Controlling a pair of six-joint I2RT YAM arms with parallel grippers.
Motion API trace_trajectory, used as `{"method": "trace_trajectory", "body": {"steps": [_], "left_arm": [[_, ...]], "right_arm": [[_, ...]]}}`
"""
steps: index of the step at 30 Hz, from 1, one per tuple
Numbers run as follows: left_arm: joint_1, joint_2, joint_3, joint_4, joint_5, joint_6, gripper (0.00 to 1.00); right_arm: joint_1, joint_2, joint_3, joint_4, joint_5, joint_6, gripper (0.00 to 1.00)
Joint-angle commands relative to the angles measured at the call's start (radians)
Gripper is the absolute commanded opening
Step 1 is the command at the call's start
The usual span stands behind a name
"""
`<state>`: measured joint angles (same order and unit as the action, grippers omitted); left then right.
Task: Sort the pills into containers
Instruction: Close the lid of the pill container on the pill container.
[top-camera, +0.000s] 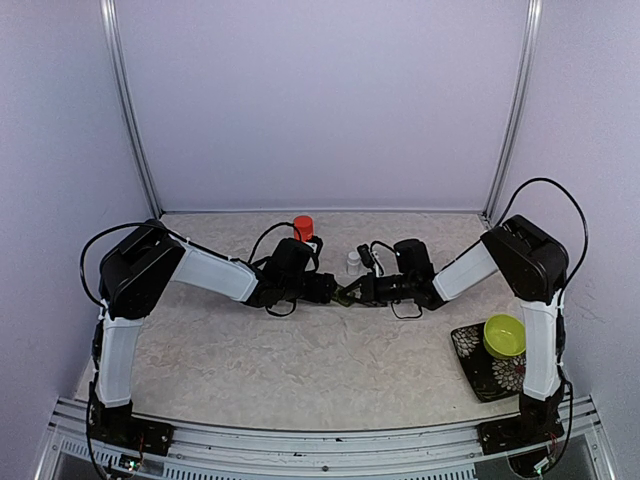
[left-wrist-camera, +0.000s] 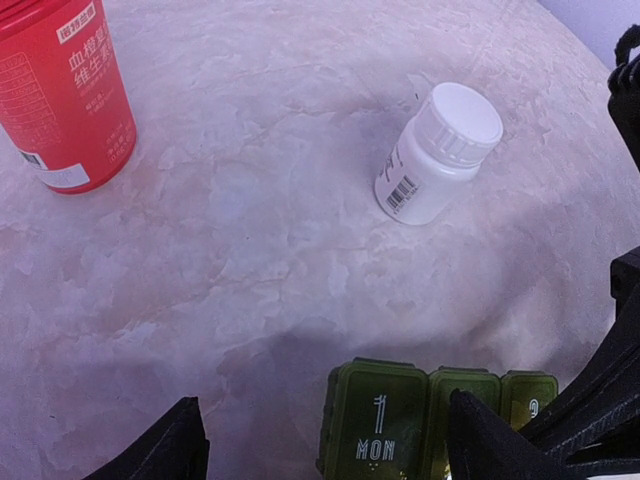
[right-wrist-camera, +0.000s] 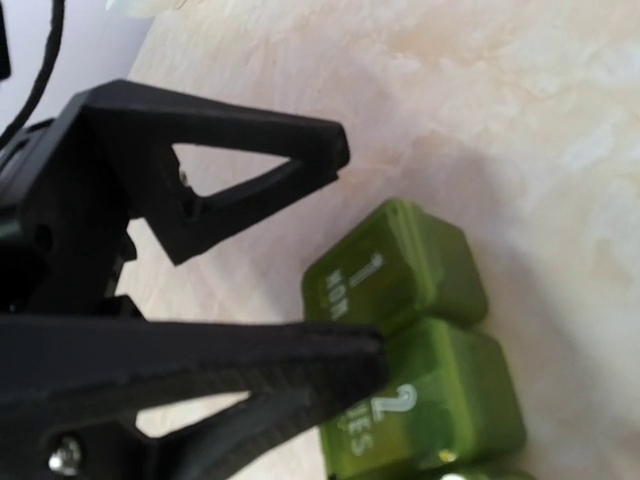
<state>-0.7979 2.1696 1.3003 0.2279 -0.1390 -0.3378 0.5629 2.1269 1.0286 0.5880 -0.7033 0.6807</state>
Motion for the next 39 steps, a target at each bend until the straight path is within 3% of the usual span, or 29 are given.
{"method": "trace_trajectory", "body": {"steps": [1, 16, 21, 28, 33, 39], "left_arm": [[0.005, 0.012, 0.002, -0.062, -0.015, -0.003, 0.80], [0.009, 0.031, 0.044, -0.102, -0.020, -0.006, 0.79], [0.011, 0.000, 0.030, -0.103, -0.021, -0.005, 0.80], [0.015, -0.077, -0.009, -0.062, 0.057, -0.024, 0.81], [0.021, -0.134, -0.033, -0.040, 0.104, -0.058, 0.83], [0.032, -0.230, -0.099, -0.019, 0.105, -0.082, 0.91]], "right_arm": [[0.023, 0.043, -0.025, -0.172, 0.054, -0.062, 0.00], [0.022, -0.007, -0.027, -0.150, 0.018, -0.064, 0.00], [0.022, -0.091, -0.015, -0.223, -0.001, -0.172, 0.00], [0.017, -0.237, -0.022, -0.350, 0.020, -0.315, 0.33], [0.014, -0.299, -0.020, -0.416, 0.095, -0.448, 0.62], [0.014, -0.280, 0.016, -0.458, 0.212, -0.639, 0.79]]}}
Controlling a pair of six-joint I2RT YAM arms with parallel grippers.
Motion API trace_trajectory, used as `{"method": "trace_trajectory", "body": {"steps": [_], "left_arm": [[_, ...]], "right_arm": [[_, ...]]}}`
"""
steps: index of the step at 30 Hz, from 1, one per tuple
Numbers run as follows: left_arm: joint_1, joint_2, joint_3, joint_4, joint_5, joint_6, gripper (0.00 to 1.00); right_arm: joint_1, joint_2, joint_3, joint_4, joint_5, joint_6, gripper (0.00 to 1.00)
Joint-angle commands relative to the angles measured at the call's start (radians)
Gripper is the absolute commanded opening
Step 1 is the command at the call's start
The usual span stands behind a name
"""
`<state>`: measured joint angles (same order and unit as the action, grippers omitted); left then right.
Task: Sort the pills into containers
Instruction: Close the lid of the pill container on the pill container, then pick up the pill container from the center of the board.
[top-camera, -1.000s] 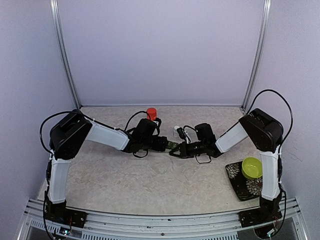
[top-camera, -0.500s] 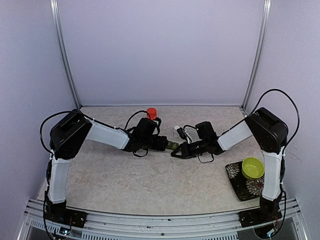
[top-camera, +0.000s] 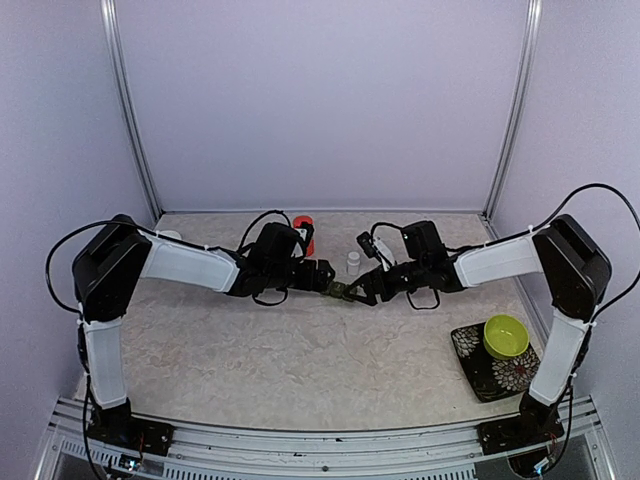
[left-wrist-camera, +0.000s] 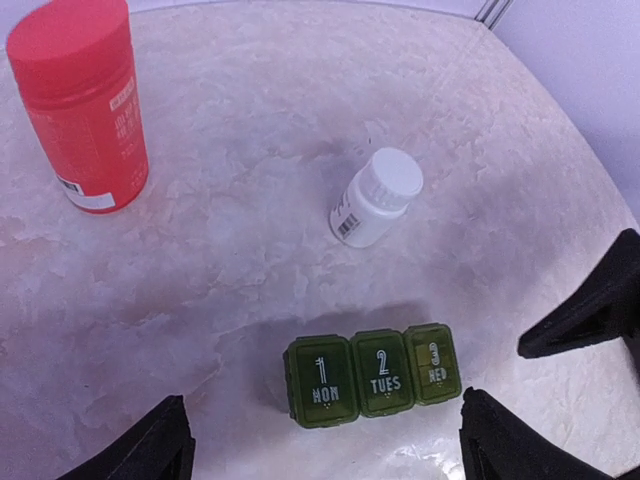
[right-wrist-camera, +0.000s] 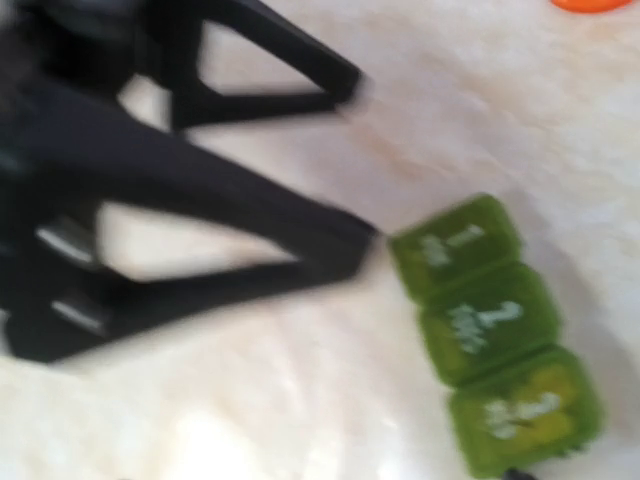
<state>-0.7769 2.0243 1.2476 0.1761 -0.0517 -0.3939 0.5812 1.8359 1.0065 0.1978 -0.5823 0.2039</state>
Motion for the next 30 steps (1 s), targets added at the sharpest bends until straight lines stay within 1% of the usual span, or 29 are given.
{"method": "trace_trajectory", "body": {"steps": [1, 7, 10, 12, 14, 16, 18, 21, 26, 30], "left_arm": [[0.013, -0.100, -0.060, 0.035, 0.015, -0.029, 0.92], [0.019, -0.197, -0.151, 0.033, 0.001, -0.047, 0.97], [0.020, -0.244, -0.203, 0.036, -0.004, -0.062, 0.99], [0.021, -0.278, -0.239, 0.040, -0.012, -0.074, 0.99], [0.021, -0.305, -0.273, 0.049, -0.029, -0.082, 0.99], [0.021, -0.322, -0.298, 0.056, -0.044, -0.083, 0.99], [0.022, -0.326, -0.312, 0.056, -0.051, -0.084, 0.99], [0.022, -0.321, -0.320, 0.056, -0.047, -0.087, 0.99], [0.021, -0.314, -0.333, 0.066, -0.041, -0.092, 0.99], [0.021, -0.308, -0.337, 0.074, -0.040, -0.096, 0.99]], "right_arm": [[-0.004, 0.020, 0.046, -0.065, 0.100, -0.189, 0.80], [-0.004, 0.071, 0.074, -0.050, 0.162, -0.276, 0.83], [-0.004, 0.107, 0.107, -0.080, 0.187, -0.304, 0.84], [-0.012, 0.133, 0.138, -0.108, 0.182, -0.278, 0.85], [-0.027, 0.164, 0.180, -0.148, 0.147, -0.216, 0.85], [-0.036, 0.180, 0.187, -0.122, 0.075, -0.157, 0.85], [-0.037, 0.192, 0.195, -0.107, 0.051, -0.123, 0.85], [-0.033, 0.204, 0.204, -0.095, 0.052, -0.134, 0.86], [-0.028, 0.255, 0.261, -0.172, 0.095, -0.161, 0.85], [-0.015, 0.279, 0.287, -0.184, 0.097, -0.169, 0.84]]}}
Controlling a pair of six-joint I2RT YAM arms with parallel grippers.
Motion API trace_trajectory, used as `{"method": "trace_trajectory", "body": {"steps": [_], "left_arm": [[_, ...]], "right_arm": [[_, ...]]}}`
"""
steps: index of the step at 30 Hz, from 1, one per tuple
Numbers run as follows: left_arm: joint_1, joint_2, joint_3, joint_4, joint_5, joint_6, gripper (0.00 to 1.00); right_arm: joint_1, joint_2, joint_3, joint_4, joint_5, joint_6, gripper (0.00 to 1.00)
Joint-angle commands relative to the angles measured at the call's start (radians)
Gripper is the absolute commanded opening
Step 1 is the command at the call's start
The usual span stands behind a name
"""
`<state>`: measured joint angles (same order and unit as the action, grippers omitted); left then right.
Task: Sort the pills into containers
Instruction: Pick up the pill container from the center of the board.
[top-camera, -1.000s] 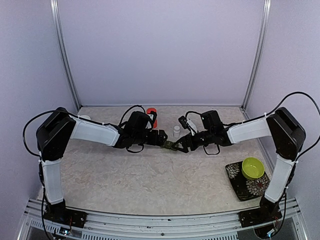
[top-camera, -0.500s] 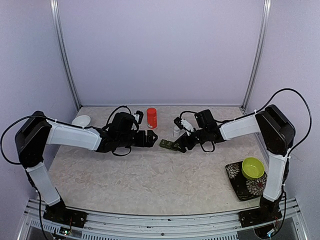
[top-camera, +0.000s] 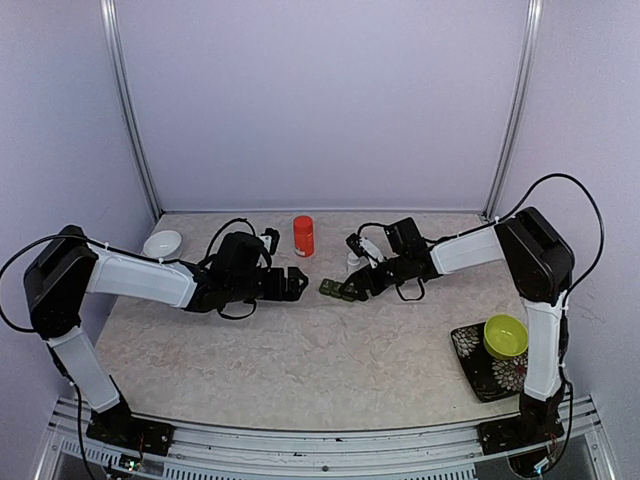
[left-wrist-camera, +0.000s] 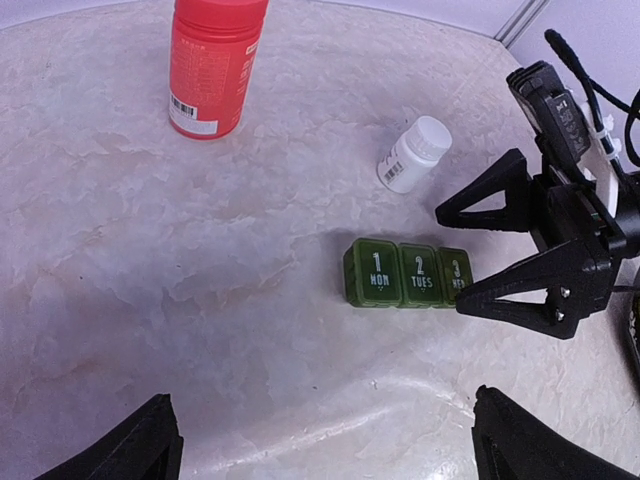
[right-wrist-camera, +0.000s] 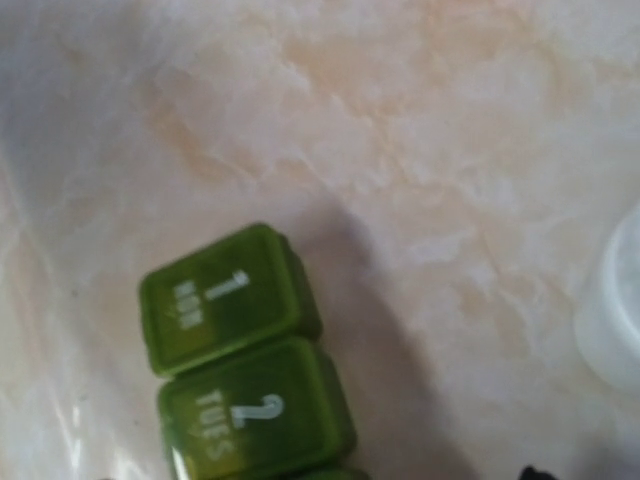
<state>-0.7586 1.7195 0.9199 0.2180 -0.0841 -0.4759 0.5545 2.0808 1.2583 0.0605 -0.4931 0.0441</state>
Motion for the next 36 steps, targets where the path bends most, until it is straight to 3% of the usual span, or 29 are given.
{"method": "trace_trajectory", "body": {"steps": [1, 13, 23, 27, 36], "left_arm": [[0.002, 0.001, -0.008, 0.033, -0.006, -0.015, 0.99], [0.002, 0.022, -0.015, 0.034, -0.005, -0.014, 0.99], [0.002, 0.042, -0.007, 0.041, 0.007, -0.017, 0.99], [0.002, 0.053, -0.004, 0.041, 0.011, -0.018, 0.99], [0.004, 0.045, -0.016, 0.068, 0.023, 0.035, 0.99]], "right_arm": [[0.016, 0.040, 0.043, -0.051, 0.014, -0.016, 0.84], [0.080, 0.098, 0.088, -0.071, 0.105, -0.102, 0.80], [0.088, 0.090, 0.078, -0.069, 0.161, -0.157, 0.59], [0.090, 0.086, 0.076, -0.063, 0.149, -0.176, 0.39], [0.124, -0.037, 0.020, -0.046, 0.069, -0.212, 0.36]]}}
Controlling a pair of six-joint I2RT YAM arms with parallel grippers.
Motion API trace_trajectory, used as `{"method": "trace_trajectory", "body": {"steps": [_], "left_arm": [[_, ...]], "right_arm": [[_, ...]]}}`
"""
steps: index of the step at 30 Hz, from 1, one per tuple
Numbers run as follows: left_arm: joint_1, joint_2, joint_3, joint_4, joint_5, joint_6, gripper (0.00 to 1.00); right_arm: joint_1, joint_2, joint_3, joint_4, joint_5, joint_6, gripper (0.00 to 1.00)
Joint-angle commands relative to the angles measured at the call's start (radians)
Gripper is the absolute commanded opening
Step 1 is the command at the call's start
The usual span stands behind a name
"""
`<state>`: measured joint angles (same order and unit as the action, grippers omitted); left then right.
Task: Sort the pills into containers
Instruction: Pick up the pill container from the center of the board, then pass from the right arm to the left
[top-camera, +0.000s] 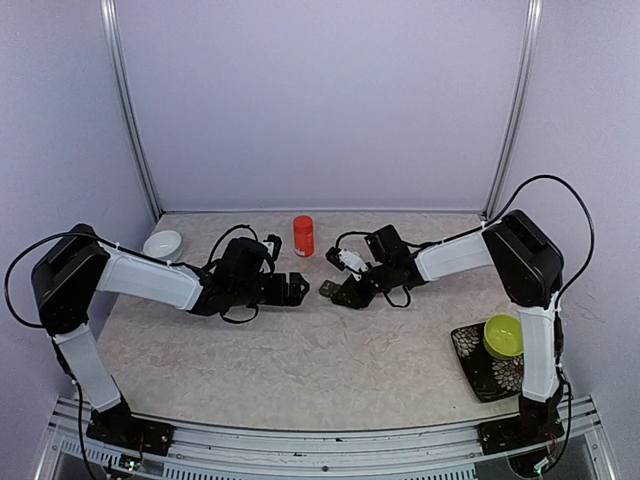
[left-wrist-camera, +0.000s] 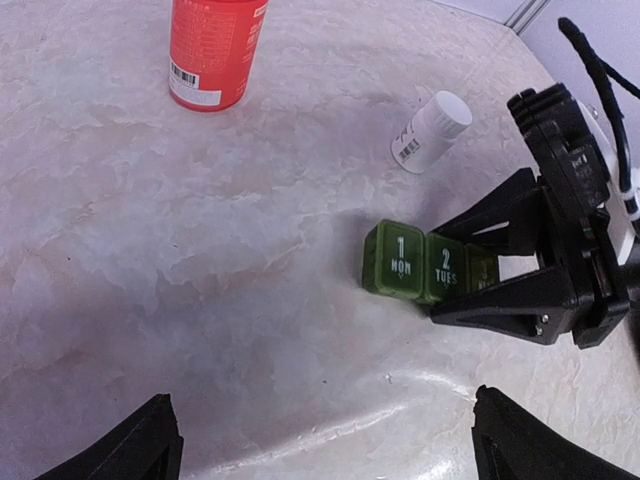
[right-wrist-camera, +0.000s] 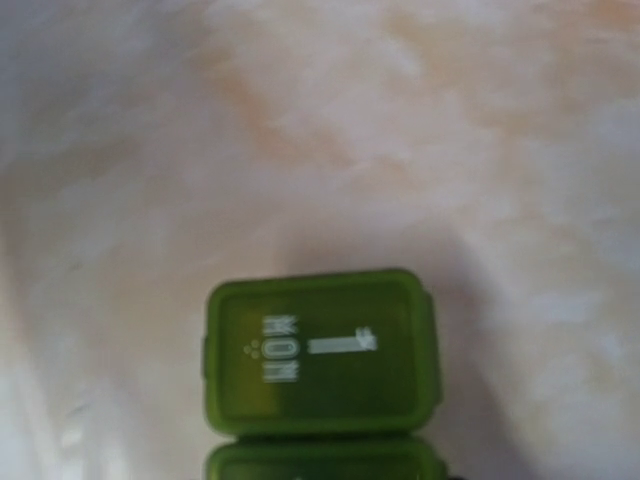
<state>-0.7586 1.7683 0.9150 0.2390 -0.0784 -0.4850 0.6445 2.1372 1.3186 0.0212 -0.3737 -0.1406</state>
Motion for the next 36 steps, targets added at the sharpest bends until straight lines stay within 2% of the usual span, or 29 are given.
{"method": "trace_trajectory", "body": {"steps": [1, 7, 10, 18, 21, 28, 36], "left_arm": [[0.004, -0.016, -0.031, 0.072, 0.023, 0.062, 0.99], [0.007, -0.103, -0.160, 0.284, 0.162, 0.221, 0.99], [0.008, -0.121, -0.184, 0.326, 0.246, 0.251, 0.99], [0.032, -0.103, -0.090, 0.286, 0.517, -0.003, 0.99], [0.030, -0.114, -0.071, 0.263, 0.569, -0.086, 0.99], [0.028, -0.099, -0.054, 0.189, 0.613, -0.221, 0.94], [-0.004, -0.056, -0.040, 0.255, 0.670, -0.286, 0.86]], "right_arm": [[0.037, -0.119, -0.053, -0.010, -0.059, -0.030, 0.35], [0.042, -0.277, -0.152, -0.056, -0.189, -0.029, 0.35], [0.052, -0.364, -0.207, -0.062, -0.229, -0.030, 0.34], [0.130, -0.499, -0.310, -0.091, -0.023, -0.094, 0.35], [0.155, -0.539, -0.340, -0.080, 0.026, -0.106, 0.35], [0.188, -0.603, -0.377, -0.053, 0.089, -0.134, 0.35], [0.214, -0.615, -0.390, -0.045, 0.115, -0.160, 0.36]]}}
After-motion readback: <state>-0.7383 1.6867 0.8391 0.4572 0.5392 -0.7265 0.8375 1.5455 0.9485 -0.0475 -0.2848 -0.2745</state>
